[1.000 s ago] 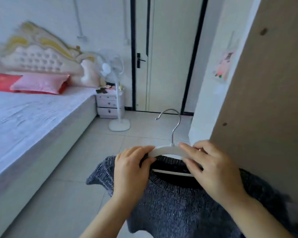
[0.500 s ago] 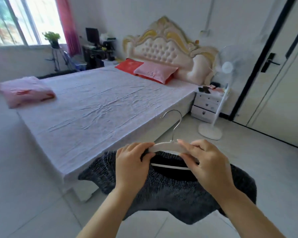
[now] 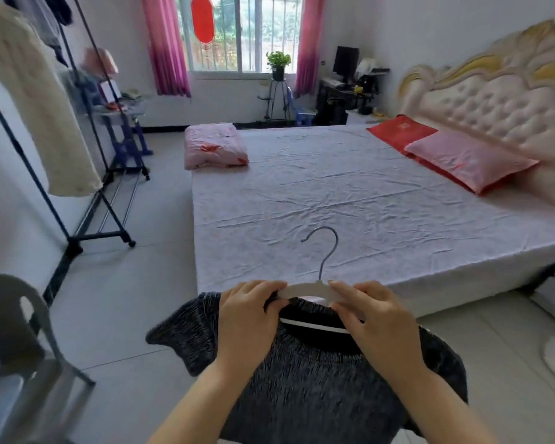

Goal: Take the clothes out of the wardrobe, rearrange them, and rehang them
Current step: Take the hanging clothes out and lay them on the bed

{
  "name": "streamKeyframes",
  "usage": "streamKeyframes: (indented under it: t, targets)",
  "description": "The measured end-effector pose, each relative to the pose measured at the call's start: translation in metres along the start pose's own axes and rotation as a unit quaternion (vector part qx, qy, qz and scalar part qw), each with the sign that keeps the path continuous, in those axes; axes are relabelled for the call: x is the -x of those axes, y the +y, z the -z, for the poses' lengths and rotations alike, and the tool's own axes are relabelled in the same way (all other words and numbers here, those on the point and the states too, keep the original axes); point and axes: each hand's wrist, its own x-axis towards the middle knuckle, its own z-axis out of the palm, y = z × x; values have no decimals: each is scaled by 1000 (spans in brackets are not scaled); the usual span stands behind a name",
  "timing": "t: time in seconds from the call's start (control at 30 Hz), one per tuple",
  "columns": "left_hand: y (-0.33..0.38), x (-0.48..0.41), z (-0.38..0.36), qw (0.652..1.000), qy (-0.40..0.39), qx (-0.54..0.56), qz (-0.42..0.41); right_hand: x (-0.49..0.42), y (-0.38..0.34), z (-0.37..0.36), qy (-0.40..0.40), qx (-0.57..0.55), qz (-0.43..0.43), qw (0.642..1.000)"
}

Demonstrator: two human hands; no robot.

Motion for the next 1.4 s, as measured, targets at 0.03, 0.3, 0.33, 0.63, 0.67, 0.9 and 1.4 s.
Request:
streamKeyframes:
  t: [0.03,0.3,0.33,0.63,0.67,0.9,1.4]
  targets:
    - [-6,-12,-6,1000,7,-5,10,-15,7,-12,-7,-3,10,1000]
    - [-76,-101,-61,997,20,-20,65,-112,52,-125,-63,-49,48,996]
    - [-90,-114,-70,997,20,-19,71,-125,56,-141,-71,-54,49,995]
    - [-203,-227,-135,994,-41,-17,100,-216,87,-284,-134,-45,43,989]
    - [-212,-238,-141,993,-48,-18,106,-225,90,-296,-144,-43,39,988]
    - [-270,-298,-186,980,-95,-33,174,-281,116,-379,-217,-53,18,975]
    - [-375,-382,-273,926,-162,-135,314,-355,164,-560,-455,-81,-95,882]
